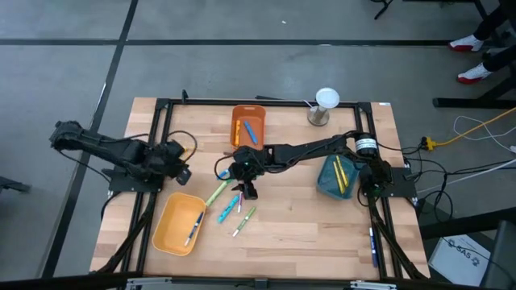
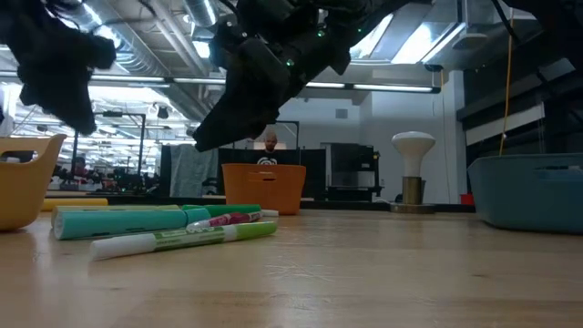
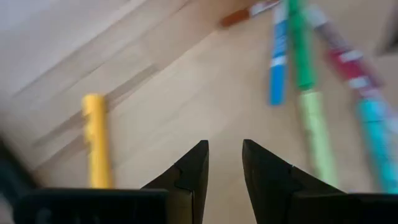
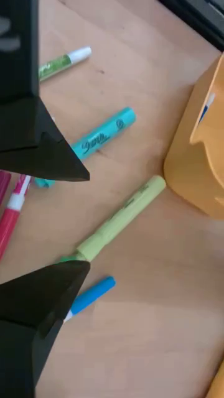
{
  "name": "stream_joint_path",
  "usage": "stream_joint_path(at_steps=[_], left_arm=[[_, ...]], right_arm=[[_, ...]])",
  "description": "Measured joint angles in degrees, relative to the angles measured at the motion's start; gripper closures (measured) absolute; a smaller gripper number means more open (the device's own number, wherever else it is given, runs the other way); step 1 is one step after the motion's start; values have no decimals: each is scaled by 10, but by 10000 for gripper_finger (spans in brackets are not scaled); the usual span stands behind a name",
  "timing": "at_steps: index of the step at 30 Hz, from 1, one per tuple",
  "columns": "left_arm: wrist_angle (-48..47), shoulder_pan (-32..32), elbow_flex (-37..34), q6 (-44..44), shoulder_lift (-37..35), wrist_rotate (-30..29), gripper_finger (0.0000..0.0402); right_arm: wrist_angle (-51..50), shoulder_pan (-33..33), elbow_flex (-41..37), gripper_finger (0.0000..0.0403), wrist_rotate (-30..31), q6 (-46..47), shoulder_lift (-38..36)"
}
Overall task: Pick & Place Markers
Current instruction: Put the yellow highlighter pen into the orange bin
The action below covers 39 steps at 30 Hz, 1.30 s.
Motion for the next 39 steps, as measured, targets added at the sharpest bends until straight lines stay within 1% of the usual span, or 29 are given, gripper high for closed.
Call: stream_joint_path(at_steps=[4, 6, 9, 13, 15, 20, 24, 31, 36, 39], left_arm=[[-19, 77, 0, 21, 48, 32, 305], [-26, 117, 0, 37, 69, 59, 302], [-29, 168, 0, 85, 98, 96, 295], [-30, 216, 0, 136, 125, 87, 285], [-30, 238, 0, 150, 134, 77, 280], [-30, 287, 0, 179, 157, 82, 269], [-30, 319, 0, 200, 181, 84, 262], [-2, 363, 0, 239, 228, 121, 260], [9, 396, 0, 257, 269, 122, 260], [13, 420, 0, 259, 294, 105, 260]], right_arm=[[0, 11, 0, 187, 0, 2, 0], [0, 16, 0, 187, 0, 2, 0], [0, 24, 0, 187, 0, 9, 0], [-1, 32, 0, 187, -1, 31, 0], [-1, 36, 0, 187, -1, 43, 0], [-10, 49, 0, 187, 0, 46, 0], [-10, 57, 0, 187, -1, 46, 0], [-10, 58, 0, 187, 0, 52, 0], [-10, 58, 0, 187, 0, 61, 0], [-10, 58, 0, 187, 0, 59, 0]])
